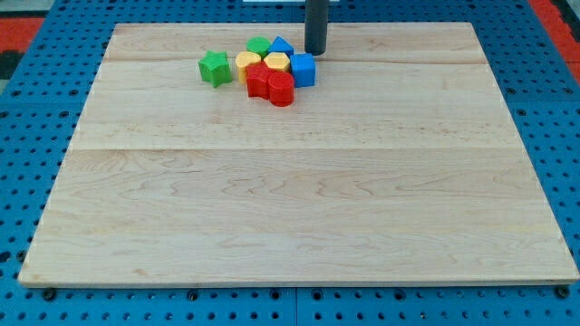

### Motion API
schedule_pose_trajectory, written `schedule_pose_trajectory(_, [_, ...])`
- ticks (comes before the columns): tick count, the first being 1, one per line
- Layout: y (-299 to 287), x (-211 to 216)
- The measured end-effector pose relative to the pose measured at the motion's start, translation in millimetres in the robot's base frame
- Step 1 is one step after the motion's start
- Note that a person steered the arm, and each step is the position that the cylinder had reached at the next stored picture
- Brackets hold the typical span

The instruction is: Move the blue cube closer to the green star

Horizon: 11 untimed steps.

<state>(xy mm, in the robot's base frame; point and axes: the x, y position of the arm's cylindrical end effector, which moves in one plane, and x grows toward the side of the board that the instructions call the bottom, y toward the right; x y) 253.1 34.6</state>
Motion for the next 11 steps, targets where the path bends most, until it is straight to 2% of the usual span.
schedule_pose_trajectory(1, [38.7, -1.3])
schedule_pose_trajectory(2, [25.8, 38.8])
schedule_pose_trajectory(5, [-90.5, 44.4])
schedule_pose_trajectory(6, [-107.8, 22.7])
schedule_pose_trajectory(8, [-129.1, 21.6])
schedule_pose_trajectory(9, [-125.6, 54.0])
schedule_pose_trajectory(10, [-148.9, 78.3])
schedule_pose_trajectory(11, [-184.9, 74.5])
